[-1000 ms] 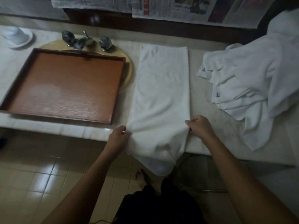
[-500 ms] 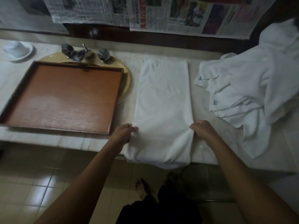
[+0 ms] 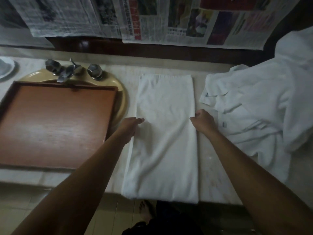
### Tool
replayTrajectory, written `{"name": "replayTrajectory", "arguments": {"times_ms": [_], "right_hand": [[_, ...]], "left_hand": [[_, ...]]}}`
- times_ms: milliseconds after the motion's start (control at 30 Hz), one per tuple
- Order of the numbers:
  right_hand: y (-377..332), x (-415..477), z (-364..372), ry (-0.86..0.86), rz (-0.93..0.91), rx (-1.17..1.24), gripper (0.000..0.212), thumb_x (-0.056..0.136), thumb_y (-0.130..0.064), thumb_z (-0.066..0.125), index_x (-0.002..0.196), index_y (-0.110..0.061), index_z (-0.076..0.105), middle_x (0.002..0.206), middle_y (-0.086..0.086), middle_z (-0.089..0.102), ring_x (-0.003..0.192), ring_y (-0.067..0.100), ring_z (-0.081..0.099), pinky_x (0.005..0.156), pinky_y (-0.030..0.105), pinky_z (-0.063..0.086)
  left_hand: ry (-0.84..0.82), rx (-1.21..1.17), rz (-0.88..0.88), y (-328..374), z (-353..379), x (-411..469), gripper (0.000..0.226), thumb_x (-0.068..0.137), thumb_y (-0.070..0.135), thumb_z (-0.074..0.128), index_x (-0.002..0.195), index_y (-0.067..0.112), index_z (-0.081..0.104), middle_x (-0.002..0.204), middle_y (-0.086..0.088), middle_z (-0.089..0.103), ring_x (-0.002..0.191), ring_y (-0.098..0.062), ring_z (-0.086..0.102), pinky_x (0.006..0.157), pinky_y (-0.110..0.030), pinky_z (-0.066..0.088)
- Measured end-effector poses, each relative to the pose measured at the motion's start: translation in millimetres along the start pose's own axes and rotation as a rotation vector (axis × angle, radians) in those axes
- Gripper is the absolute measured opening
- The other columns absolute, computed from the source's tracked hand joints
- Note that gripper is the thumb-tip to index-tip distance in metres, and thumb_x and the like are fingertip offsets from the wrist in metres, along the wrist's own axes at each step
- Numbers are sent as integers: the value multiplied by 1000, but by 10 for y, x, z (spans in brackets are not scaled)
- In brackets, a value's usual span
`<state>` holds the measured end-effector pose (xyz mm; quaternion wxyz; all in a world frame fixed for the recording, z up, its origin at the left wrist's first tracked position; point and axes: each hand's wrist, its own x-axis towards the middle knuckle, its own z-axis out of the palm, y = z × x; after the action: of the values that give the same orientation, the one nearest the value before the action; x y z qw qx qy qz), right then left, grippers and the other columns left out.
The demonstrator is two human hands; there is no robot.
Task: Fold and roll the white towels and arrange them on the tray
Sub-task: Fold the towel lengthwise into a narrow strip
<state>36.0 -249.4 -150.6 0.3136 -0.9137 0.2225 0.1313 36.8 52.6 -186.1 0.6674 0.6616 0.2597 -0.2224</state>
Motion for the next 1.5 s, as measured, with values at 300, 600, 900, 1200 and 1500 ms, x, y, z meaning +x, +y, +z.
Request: {"name": "replayTrajectory", "arguments": {"times_ms": [300,600,900,1200,1500], "right_hand": [[-563,1462,-231,-5,-221,-170,57,96,-28,64,147,-13,42,136,19,55,124,39,56,96,37,46],[-825,2171,-447,-82,-390,-257,14,97,-32,65,97,-18,64,108,6,64,100,26,62,84,30,43],[-662,2292,-473,-158,-363,-178,18,95,-32,69,111,-28,60,96,-7,61,92,17,60,78,28,40],[-680,2336,-596,-102,-379,-186,14,91,-34,72,96,-23,64,91,-6,63,84,15,61,71,31,42],[-565,2411,-379,15,-448,-360,12,93,-26,67,102,-18,68,101,3,50,99,29,55,85,31,39]], "left_hand": [[119,129,84,956,263,827,24,92,12,72,72,7,59,66,-8,52,57,-19,49,54,-29,36],[103,89,201,1345,333,1375,34,81,30,76,92,-1,69,84,-19,63,77,-31,59,71,-45,47],[162,594,386,1583,387,1581,47,88,29,75,64,0,47,61,-3,40,55,-15,36,53,-30,27],[228,684,423,1576,309,1735,43,85,32,79,65,2,55,60,-3,43,56,-16,38,53,-30,30],[237,795,508,1585,365,1823,21,91,33,76,85,13,76,82,-4,69,80,-20,62,62,-27,39]]}}
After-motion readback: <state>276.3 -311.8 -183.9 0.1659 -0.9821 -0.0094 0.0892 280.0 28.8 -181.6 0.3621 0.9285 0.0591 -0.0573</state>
